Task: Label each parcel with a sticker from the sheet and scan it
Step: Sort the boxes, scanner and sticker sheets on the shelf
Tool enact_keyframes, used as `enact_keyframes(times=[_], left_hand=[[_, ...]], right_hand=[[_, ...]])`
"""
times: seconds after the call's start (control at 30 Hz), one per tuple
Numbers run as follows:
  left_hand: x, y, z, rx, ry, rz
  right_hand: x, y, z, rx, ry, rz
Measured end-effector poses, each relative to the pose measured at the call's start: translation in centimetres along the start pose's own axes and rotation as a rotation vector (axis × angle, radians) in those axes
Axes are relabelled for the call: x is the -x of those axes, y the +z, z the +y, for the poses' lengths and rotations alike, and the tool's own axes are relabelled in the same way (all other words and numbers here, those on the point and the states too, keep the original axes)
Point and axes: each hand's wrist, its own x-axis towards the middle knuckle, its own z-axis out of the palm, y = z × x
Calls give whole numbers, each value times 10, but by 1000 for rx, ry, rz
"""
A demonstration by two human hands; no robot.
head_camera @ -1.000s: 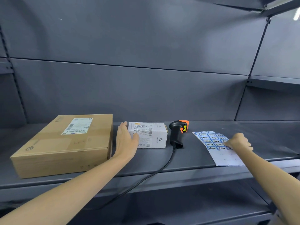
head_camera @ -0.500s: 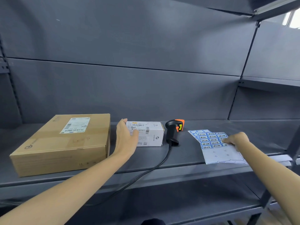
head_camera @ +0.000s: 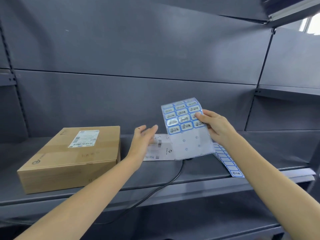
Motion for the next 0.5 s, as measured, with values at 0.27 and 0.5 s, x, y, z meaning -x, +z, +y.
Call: enact_keyframes(times=[0.27, 0.5], left_hand=[[0, -17, 25, 307, -31, -295], [-1, -34, 19, 169, -18, -130]], right_hand=[[11, 68, 39, -132, 37, -130], [13, 84, 64, -123, 100, -115]])
